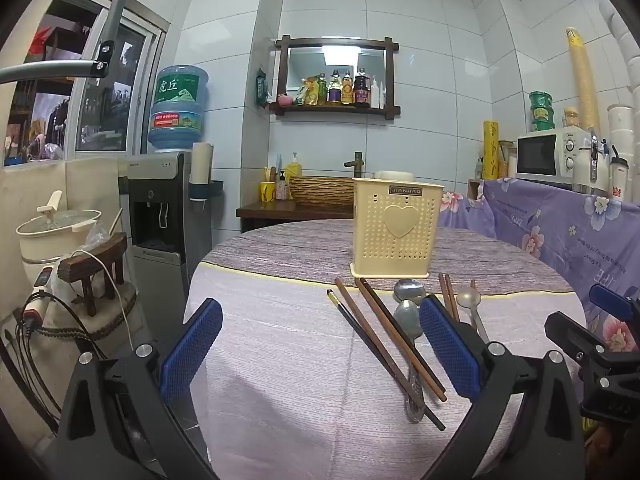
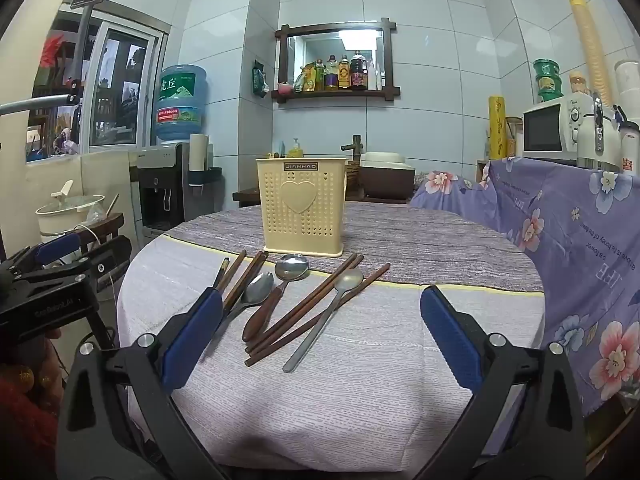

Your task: Organize utensils

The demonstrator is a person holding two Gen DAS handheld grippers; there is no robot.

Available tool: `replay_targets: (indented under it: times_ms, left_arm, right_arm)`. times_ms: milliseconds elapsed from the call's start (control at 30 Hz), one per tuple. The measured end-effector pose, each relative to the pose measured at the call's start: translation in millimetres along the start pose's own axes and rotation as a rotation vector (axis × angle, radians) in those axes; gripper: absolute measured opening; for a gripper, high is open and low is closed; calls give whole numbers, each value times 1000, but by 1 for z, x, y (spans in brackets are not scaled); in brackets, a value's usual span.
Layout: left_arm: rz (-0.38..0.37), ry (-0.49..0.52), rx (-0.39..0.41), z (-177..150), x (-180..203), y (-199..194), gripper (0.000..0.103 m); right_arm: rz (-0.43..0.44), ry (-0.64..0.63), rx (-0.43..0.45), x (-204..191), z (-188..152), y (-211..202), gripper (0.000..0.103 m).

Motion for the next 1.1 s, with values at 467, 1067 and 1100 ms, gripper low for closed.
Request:
replay_targets:
  times_ms: [467,1067,1100]
  left_arm:
    - [4,18,-5,-8,3,-5,98]
    - [-3,25,-27,-7,-3,9,98]
    - [-2,24,-27,-7,-4,10,98]
  right_arm:
    - [-3,-2,-9,-2,-1,2,98]
    - [-3,5,-15,3,-1,3,98]
    - [-3,5,-15,2,-1,3,98]
Point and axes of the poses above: each gripper's, at about its wrist camera, not at the fingertips, and y roughly the way its jaws point, x to its right, z to its top, the point moved 8 cm from there along y, roughly the way its jaws point, and after that the axes turned 3 degrees about -x, right-handed, at the moved point
